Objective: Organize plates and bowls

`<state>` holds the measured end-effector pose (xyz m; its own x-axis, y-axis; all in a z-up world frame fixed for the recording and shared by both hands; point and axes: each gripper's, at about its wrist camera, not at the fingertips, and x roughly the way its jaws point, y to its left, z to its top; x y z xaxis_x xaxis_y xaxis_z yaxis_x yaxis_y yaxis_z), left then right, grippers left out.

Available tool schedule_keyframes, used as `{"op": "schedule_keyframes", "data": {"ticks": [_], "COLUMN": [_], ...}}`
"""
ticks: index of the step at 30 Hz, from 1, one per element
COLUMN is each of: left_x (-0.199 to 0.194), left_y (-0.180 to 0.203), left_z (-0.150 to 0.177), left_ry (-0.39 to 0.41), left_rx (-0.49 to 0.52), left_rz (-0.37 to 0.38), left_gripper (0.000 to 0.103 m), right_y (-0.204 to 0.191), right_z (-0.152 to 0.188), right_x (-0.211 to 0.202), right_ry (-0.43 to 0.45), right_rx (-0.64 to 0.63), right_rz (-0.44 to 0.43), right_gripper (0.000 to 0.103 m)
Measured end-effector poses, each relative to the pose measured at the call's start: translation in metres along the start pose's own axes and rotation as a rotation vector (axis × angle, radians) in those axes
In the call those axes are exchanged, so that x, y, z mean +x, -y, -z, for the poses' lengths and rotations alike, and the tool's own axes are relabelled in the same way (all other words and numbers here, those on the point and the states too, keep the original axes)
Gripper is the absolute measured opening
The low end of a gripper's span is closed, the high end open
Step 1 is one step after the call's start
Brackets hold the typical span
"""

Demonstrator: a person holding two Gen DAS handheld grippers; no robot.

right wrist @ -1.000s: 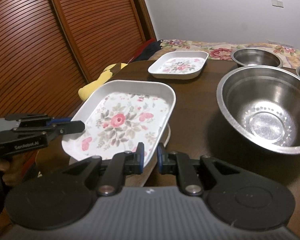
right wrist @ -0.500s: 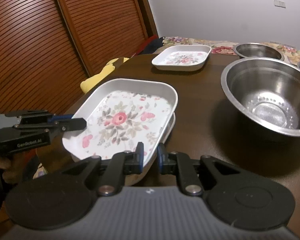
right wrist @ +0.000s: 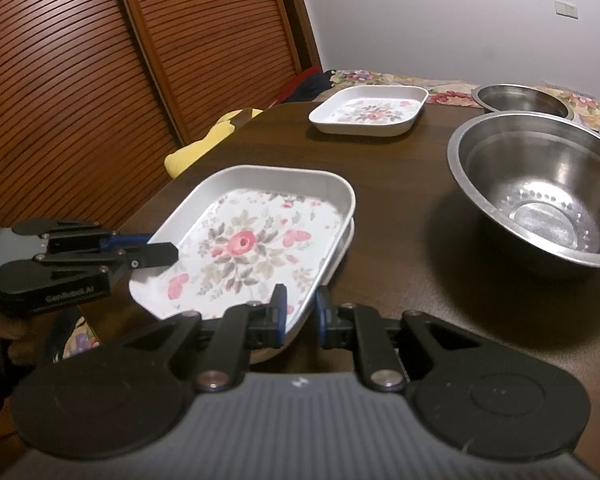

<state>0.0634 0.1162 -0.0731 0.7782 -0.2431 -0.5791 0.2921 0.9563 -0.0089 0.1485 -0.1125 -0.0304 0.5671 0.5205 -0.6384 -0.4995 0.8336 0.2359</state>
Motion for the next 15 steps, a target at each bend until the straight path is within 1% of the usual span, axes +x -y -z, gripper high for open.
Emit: {"op": "schedule_keyframes", "data": {"ticks": [6, 15], "left_x": [0.0027, 0.0047], "left_y": [-0.0015, -0.0026], "left_z": [0.0019, 0.0043], "left_ry": [-0.009, -0.012], "left_rx": [0.005, -0.003], "left_rz": [-0.029, -0.026], "left_gripper": [0.015, 0.015], "right_y": [0.0014, 0.0031], "right_z": [0.0002, 0.0027], "right_x": [0.0026, 0.0025], "right_ry": [-0.004, -0.001], "right_rx": [-0.003, 0.005], "right_rz": [-0.009, -0.016], "right_gripper": [0.018, 0.018]}}
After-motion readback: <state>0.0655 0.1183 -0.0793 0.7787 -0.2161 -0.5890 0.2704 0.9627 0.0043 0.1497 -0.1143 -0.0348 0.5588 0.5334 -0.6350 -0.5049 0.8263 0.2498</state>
